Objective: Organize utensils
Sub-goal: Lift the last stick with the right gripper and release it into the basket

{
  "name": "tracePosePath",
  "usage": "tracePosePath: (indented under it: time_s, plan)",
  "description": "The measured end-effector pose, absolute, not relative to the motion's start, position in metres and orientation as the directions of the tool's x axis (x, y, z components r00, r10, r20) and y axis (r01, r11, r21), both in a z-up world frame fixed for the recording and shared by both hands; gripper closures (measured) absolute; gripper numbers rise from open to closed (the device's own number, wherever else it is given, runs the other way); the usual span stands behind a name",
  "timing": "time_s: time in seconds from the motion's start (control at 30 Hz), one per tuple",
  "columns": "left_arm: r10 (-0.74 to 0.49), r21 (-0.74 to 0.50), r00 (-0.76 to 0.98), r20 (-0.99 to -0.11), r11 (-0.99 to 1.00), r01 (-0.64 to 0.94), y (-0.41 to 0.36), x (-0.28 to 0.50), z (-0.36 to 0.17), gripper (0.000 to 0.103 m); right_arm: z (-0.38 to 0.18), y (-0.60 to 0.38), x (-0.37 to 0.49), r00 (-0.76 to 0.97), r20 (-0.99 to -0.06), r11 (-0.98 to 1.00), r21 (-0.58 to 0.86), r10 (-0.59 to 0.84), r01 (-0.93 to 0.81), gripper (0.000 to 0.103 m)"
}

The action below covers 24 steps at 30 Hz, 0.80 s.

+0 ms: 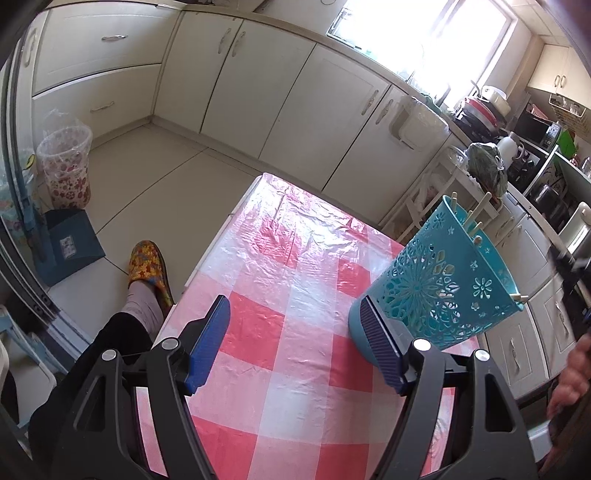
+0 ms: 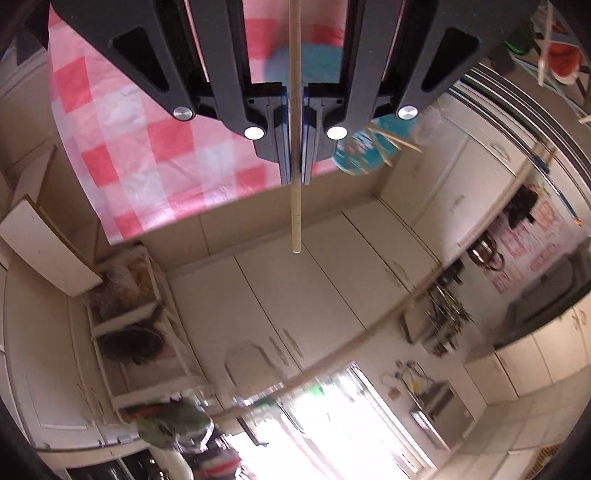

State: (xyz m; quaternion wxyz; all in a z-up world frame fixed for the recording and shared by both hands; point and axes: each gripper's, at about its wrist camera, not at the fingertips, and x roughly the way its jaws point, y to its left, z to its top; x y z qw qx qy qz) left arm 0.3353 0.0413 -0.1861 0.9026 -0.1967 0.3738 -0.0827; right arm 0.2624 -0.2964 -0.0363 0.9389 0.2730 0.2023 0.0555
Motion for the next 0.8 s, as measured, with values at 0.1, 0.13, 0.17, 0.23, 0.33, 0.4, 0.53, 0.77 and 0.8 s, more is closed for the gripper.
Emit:
tracePosePath:
  time_s: [0.1,0.13,0.17,0.23,0.33,0.4,0.53,0.77,0.8]
  plan:
    - [-0.287,-0.391,0.709,-0.644,0.92,0.018,0.034,0.329,-0.181,0.033,0.005,-0.268,0.272,0.968,-0.185,0.87,0.49,0.168,-0.057,0.097]
    - [-0.284,-0.38,0.709,-0.645,0.925,0.025,0.032,0.327,-0.179,0.031,0.01,-0.259,0.274,0.978,-0.148,0.885,0.462,0.143,-0.06,0.097]
    - [-0.281,-0.369,0.71,-0.646,0.929,0.032,0.029,0.325,-0.178,0.03,0.013,-0.249,0.279,0.987,-0.118,0.902,0.428,0.109,-0.048,0.097]
    - [-0.273,-0.35,0.713,-0.645,0.936,0.041,0.026,0.321,-0.174,0.027,0.005,-0.233,0.293,0.994,-0.1,0.931,0.365,0.051,-0.011,0.097]
    - [-0.278,-0.345,0.712,-0.644,0.937,0.054,0.024,0.316,-0.172,0.026,-0.024,-0.22,0.314,0.985,-0.173,0.941,0.337,0.026,0.034,0.097]
    - [-0.281,-0.345,0.71,-0.646,0.937,0.056,0.026,0.314,-0.173,0.025,-0.044,-0.217,0.32,0.976,-0.218,0.944,0.325,0.025,0.048,0.097]
    - [-0.281,-0.35,0.701,-0.656,0.936,0.047,0.032,0.313,-0.177,0.025,-0.068,-0.215,0.313,0.962,-0.269,0.95,0.308,0.041,0.046,0.097]
    - [-0.253,-0.321,0.693,-0.675,0.947,0.034,0.037,0.306,-0.171,0.022,-0.078,-0.217,0.278,0.937,-0.335,0.958,0.288,0.1,0.0,0.076]
    - [-0.242,-0.303,0.691,-0.681,0.952,0.035,0.036,0.303,-0.168,0.021,-0.077,-0.218,0.269,0.934,-0.34,0.957,0.291,0.11,-0.007,0.075]
